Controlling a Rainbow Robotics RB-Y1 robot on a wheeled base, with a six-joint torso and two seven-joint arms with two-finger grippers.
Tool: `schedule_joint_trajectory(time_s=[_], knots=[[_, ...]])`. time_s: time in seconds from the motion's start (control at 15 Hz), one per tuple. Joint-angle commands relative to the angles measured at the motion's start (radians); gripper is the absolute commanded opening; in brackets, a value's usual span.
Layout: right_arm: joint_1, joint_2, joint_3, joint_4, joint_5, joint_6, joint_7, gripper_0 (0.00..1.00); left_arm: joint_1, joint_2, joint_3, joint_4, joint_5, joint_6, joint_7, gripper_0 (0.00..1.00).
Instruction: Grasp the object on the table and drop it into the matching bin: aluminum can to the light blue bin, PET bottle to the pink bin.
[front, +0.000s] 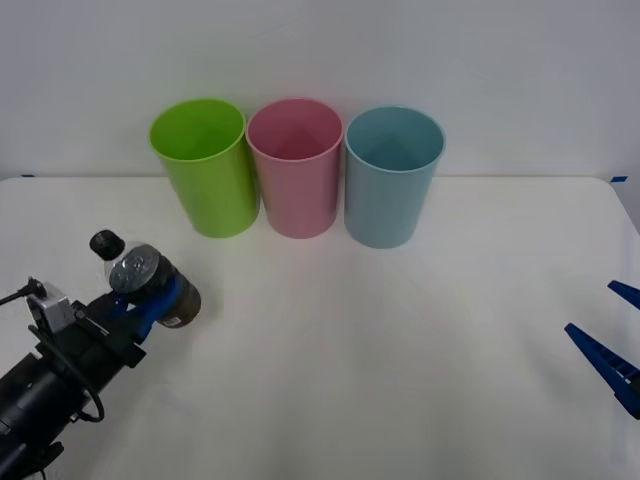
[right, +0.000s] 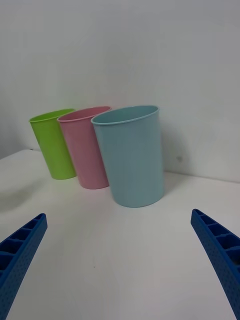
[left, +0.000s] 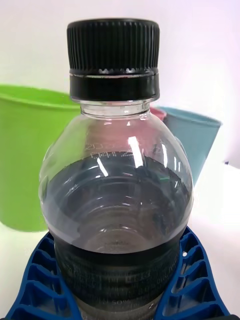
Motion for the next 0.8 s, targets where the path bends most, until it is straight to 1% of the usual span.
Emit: schedule_joint_trajectory(time_s=[0.07, 0.2, 0.27, 0.47, 0.67, 0.8], knots=[[0.0, 0.0, 0.0, 0.0, 0.0, 0.0, 0.0, 1.0, -0.009, 0.0, -0.011, -0.105, -0.033, 0.059, 0.096, 0.0], [0.0, 0.0, 0.0, 0.0, 0.0, 0.0, 0.0, 1.0, -0.033, 0.001, -0.021, -0.163, -0.063, 0.097, 0.166, 0.0], [0.0, 0.0, 0.0, 0.0, 0.0, 0.0, 0.0, 1.0, -0.05, 0.0, -0.027, -0.177, -0.079, 0.106, 0.171, 0.0], [0.0, 0.0, 0.0, 0.0, 0.0, 0.0, 0.0, 1.0, -0.139, 0.0, -0.06, -0.18, -0.08, 0.135, 0.183, 0.0], [0.0, 0.0, 0.0, 0.0, 0.0, 0.0, 0.0, 1.0, -0.219, 0.004, -0.101, -0.206, -0.08, 0.229, 0.205, 0.0], [0.0, 0.0, 0.0, 0.0, 0.0, 0.0, 0.0, 1.0, -0.286, 0.015, -0.126, -0.236, -0.102, 0.31, 0.297, 0.0]])
